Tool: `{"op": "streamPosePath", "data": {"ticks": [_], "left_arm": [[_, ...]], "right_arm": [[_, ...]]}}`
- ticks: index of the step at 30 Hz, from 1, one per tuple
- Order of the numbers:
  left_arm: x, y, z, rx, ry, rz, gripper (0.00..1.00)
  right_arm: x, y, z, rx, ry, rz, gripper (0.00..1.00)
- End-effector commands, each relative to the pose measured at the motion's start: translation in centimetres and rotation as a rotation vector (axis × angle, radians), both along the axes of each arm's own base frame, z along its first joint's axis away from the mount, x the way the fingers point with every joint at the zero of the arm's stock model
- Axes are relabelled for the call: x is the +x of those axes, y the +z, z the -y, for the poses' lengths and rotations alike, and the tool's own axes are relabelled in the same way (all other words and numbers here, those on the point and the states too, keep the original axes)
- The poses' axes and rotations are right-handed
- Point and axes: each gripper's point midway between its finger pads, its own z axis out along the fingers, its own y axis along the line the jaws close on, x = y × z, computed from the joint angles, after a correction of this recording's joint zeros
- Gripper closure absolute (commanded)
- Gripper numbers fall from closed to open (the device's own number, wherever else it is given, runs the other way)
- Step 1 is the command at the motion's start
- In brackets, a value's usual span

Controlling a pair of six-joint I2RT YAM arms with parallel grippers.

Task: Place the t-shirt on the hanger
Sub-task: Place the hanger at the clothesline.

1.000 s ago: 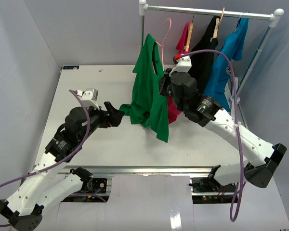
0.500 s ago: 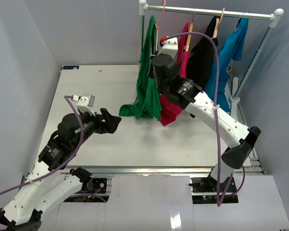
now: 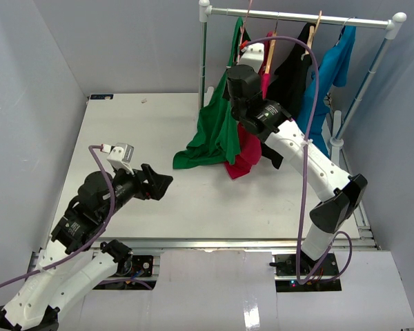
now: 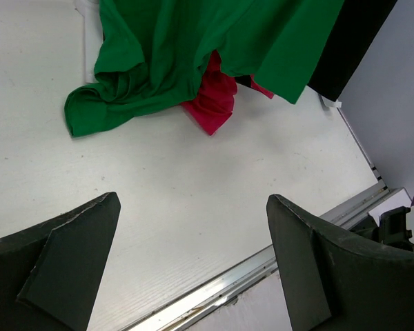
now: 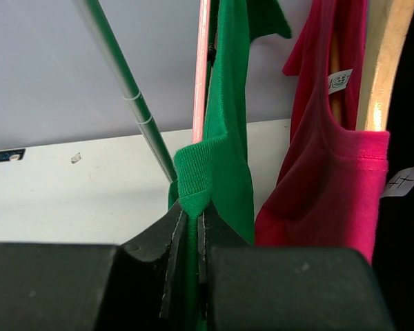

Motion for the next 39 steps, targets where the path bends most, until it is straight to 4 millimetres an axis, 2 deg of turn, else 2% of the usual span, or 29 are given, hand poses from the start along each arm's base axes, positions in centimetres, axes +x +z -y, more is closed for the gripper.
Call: {"op": "streamPosePath", "data": {"ticks": [1,7,13,21,29,33,39], "left_arm": [[-0.8,-0.3,0.0,-0.021,-0.017,0.000,0.02],[-1.4,-1.4,0.6,-0.030,-0.067,0.000,0.02],[-2.1,-2.4,0.7,-0.048,-0.096,0.017,0.02],[-2.6,-2.5,0.8,-0.058,-0.117,0.026,0.02],[-2.4,-3.2,1.4,-0.057,-0.134,-0.006,0.02],[-2.2,-4.0,1.5,-0.048,-0.130,-0.013,0.02],[-1.9,-4.5,1.8,-0.040,-0.135,-0.030,0.02]], "right_arm": [[1.0,3.4,-0.4,0.040,0.009,0.102,0.92],[2.1,3.6,-0.7,-0.009,0.003,0.149,0.92],[3.1,2.9,-0.7,0.006,-0.036,0.183,0.92],[4.8,3.1,-0.3,-0.064,-0.114,0.200,0.92],[5.4,1.7,1.0,-0.042,-0.136,0.176,0.92],[6.4,1.3,1.2,-0.042,-0.136,0.173,0.92],[7.5,-1.2,1.4,-0.024,-0.145,0.131,0.92]]}}
